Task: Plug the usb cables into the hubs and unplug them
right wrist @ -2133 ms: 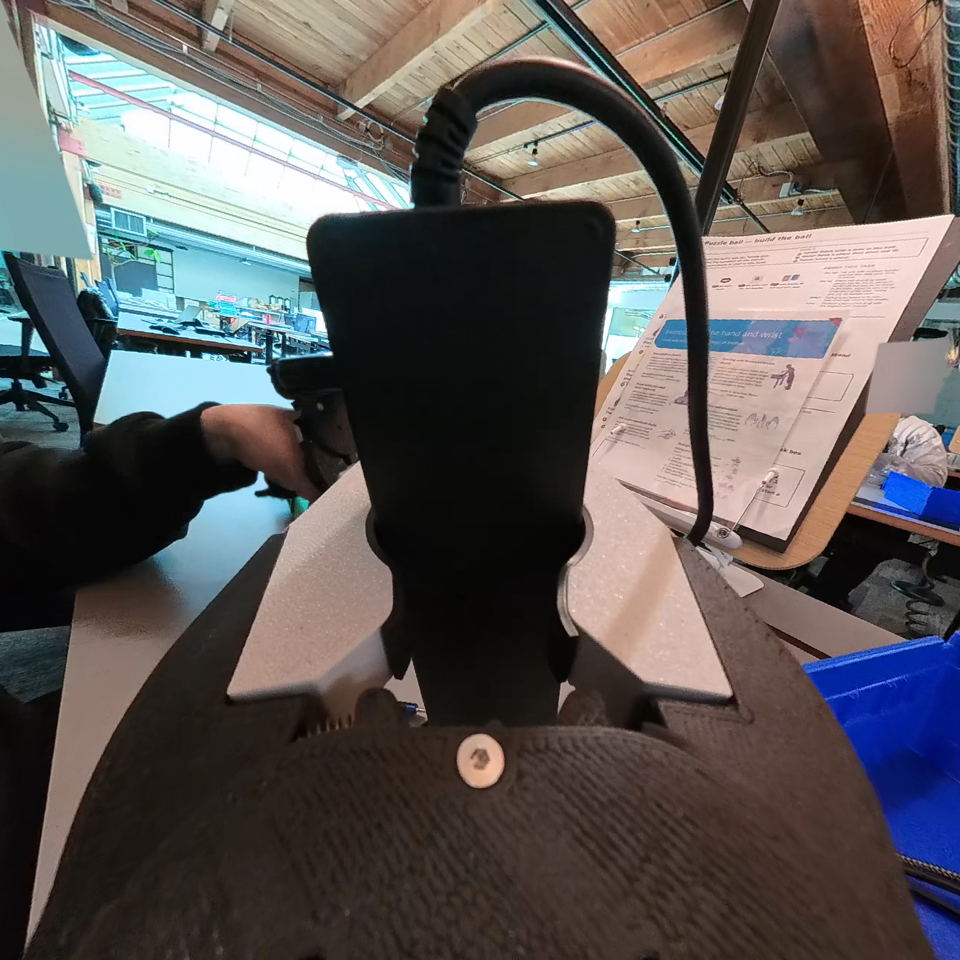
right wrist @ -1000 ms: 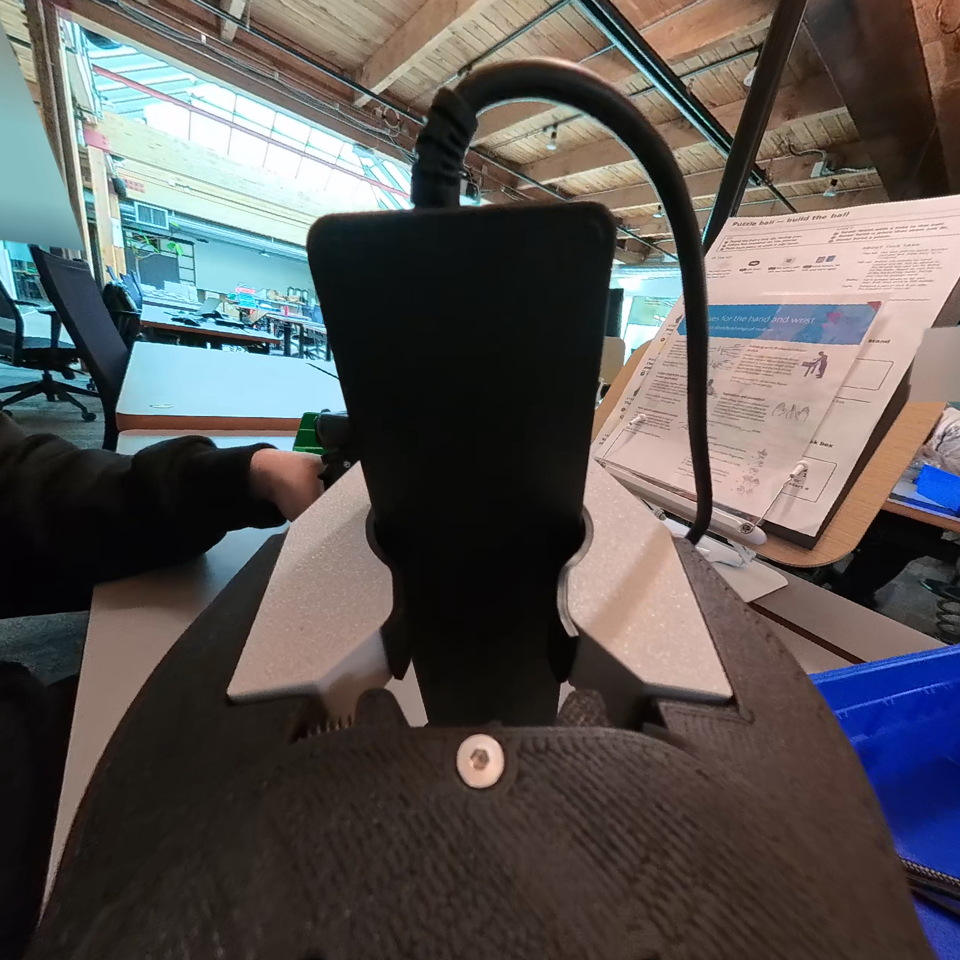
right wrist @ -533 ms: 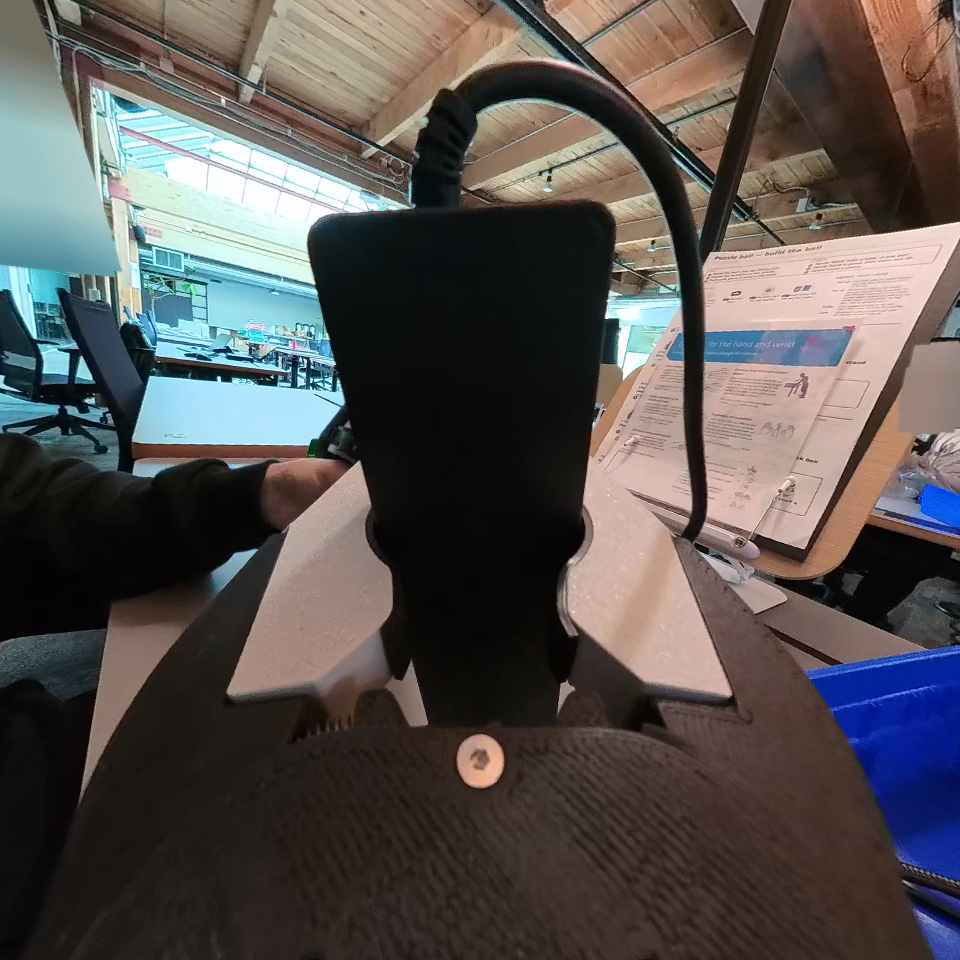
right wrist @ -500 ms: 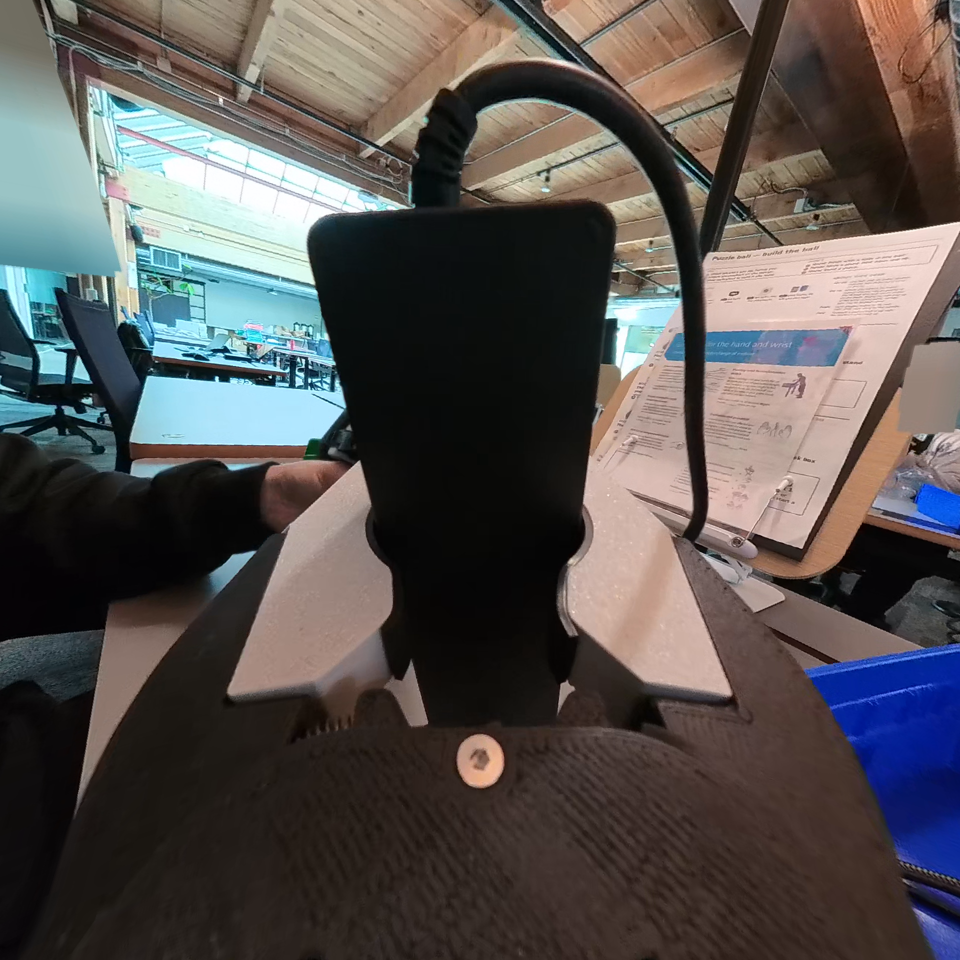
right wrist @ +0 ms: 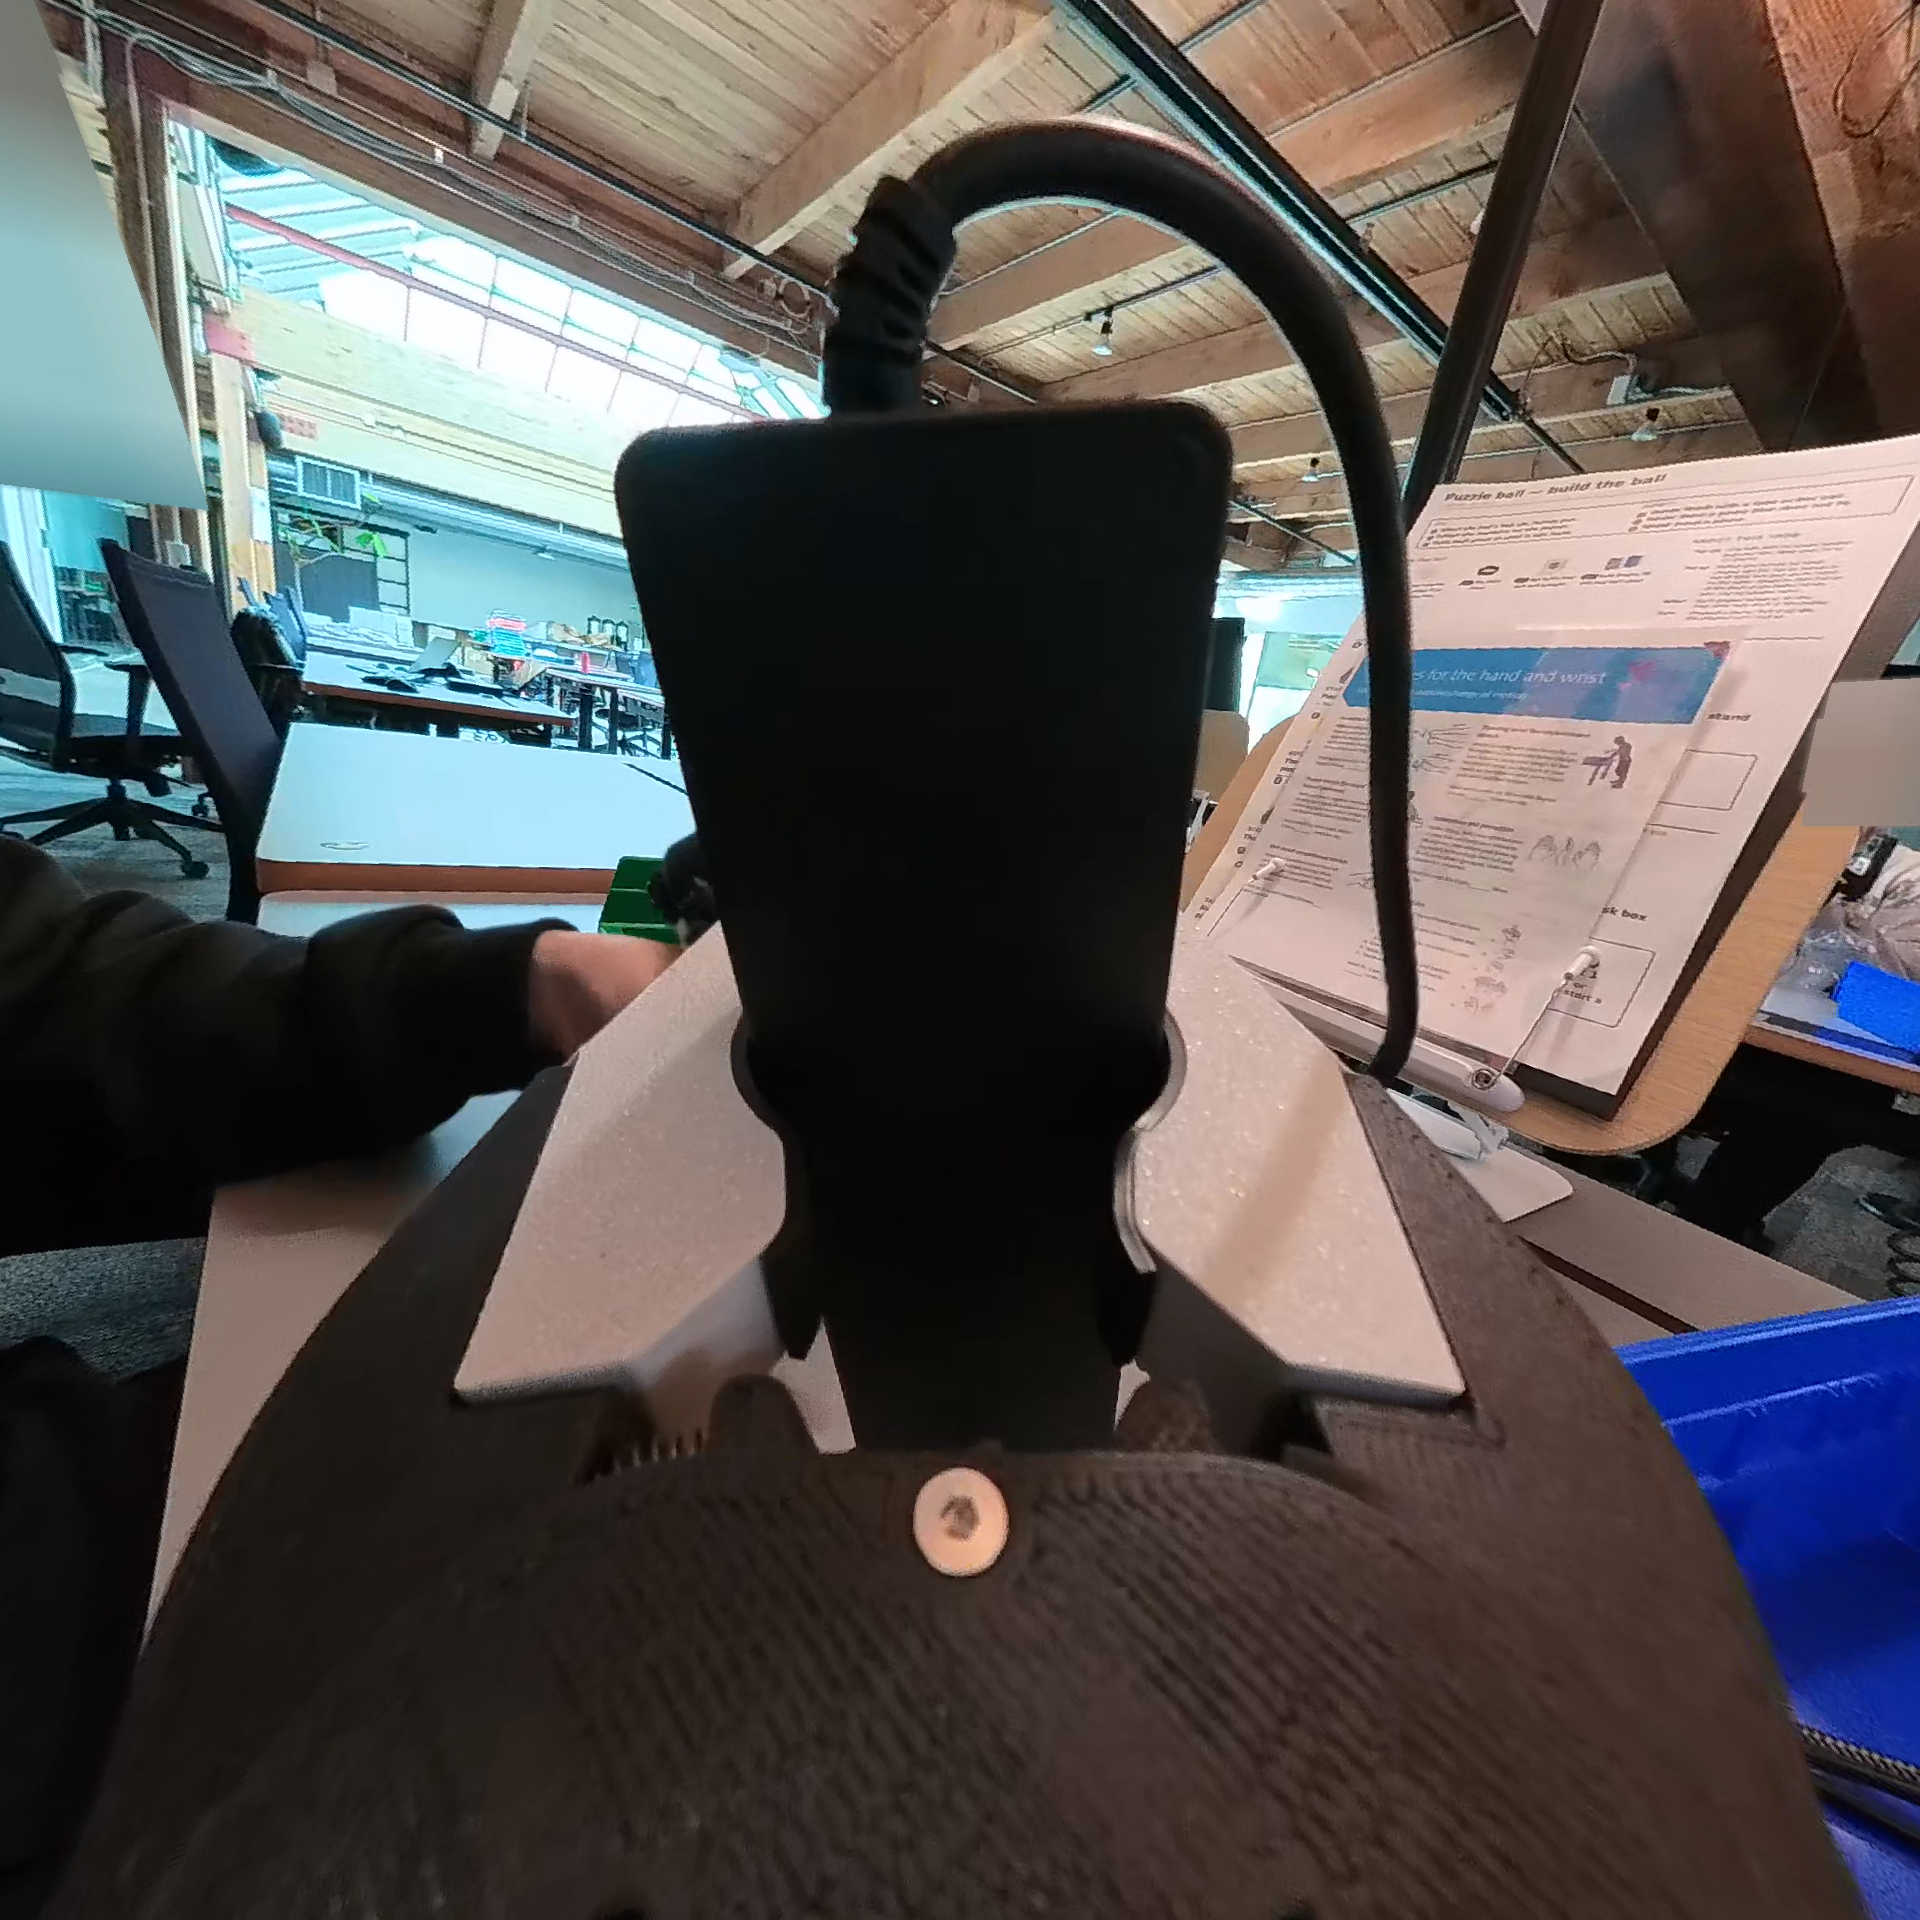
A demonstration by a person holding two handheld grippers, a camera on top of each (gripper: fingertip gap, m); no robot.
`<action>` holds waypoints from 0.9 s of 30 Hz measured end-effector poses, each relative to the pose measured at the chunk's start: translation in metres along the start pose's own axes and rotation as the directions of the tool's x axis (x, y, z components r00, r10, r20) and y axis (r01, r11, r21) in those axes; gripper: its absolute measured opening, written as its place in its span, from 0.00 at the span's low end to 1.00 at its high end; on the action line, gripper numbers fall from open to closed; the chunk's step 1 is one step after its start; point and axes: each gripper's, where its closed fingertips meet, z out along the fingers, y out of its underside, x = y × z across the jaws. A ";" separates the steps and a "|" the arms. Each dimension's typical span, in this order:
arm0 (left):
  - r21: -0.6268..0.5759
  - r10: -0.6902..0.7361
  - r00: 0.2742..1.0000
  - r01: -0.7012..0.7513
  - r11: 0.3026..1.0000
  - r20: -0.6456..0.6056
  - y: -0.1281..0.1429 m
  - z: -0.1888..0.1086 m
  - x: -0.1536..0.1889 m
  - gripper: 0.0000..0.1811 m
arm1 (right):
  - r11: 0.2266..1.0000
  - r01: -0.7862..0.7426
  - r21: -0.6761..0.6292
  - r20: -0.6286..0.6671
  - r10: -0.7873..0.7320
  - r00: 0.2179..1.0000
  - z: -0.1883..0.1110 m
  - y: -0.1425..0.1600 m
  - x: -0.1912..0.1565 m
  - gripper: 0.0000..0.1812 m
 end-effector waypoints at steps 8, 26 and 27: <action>-0.313 0.557 0.805 -0.593 0.742 -0.204 0.059 0.004 0.041 0.16 | 1.000 -0.001 0.002 -0.017 0.001 1.000 -0.006 -0.001 0.005 0.34; 0.039 -0.092 0.864 0.127 0.991 -0.495 -0.029 -0.031 0.090 0.03 | 0.999 0.010 0.051 -0.052 -0.007 0.999 -0.024 -0.017 0.011 0.35; 0.000 -0.119 0.892 0.133 0.991 -0.437 -0.021 -0.026 0.075 0.03 | 0.999 0.010 0.047 -0.051 -0.007 0.999 -0.023 -0.016 0.011 0.34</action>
